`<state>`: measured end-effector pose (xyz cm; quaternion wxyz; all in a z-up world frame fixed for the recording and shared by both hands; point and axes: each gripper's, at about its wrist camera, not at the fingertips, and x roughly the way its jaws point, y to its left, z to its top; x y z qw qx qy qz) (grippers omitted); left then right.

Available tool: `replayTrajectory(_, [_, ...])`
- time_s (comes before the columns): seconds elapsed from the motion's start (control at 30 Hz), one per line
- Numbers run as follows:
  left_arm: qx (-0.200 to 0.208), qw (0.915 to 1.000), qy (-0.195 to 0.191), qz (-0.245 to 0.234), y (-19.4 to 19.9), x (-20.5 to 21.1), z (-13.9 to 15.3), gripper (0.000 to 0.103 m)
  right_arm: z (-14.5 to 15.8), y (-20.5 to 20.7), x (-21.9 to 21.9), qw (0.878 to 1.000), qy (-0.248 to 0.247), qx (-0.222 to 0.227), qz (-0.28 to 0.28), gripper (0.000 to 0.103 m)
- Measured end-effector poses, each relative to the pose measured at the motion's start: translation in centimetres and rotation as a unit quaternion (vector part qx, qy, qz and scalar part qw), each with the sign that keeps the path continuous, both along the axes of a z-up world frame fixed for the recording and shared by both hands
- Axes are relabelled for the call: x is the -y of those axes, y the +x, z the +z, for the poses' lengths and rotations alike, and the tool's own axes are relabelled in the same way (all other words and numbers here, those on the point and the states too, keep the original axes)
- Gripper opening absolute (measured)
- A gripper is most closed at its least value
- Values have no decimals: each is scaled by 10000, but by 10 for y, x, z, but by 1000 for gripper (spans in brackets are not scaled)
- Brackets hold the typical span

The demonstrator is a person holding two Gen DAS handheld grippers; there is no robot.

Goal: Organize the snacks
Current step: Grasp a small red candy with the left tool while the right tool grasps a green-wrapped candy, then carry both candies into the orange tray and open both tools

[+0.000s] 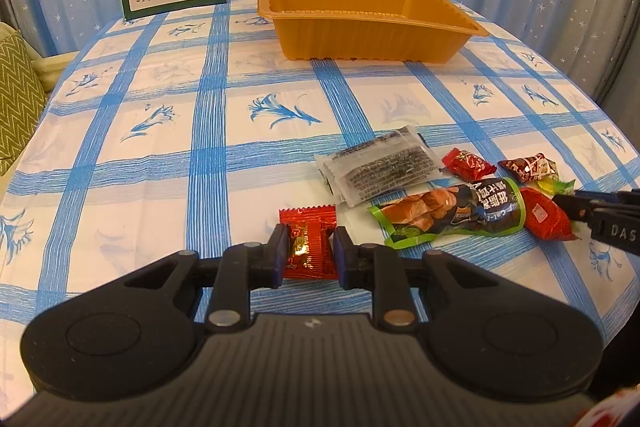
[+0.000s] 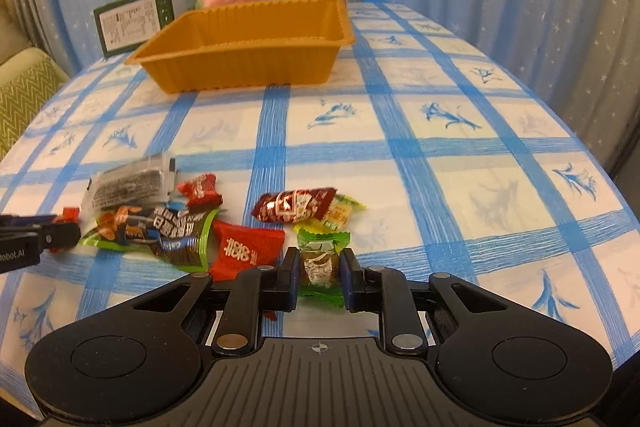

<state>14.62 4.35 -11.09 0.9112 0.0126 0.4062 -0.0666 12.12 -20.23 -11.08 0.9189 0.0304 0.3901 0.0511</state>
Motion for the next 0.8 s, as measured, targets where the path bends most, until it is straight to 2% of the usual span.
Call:
replayTrajectory(0.17, [41,9999,-47,116,-3,0,2,20,11,-3,2,9994,-38,341,-36,21])
replayTrajectory(0.43, [421,9986,-182,277,-3,3,25,20,24,-2,1,9981,104,606,81,21])
replayTrajectory(0.8, [905,9955,-280,4,34,23,64,20,46,25,0,9940,165,984,449,21])
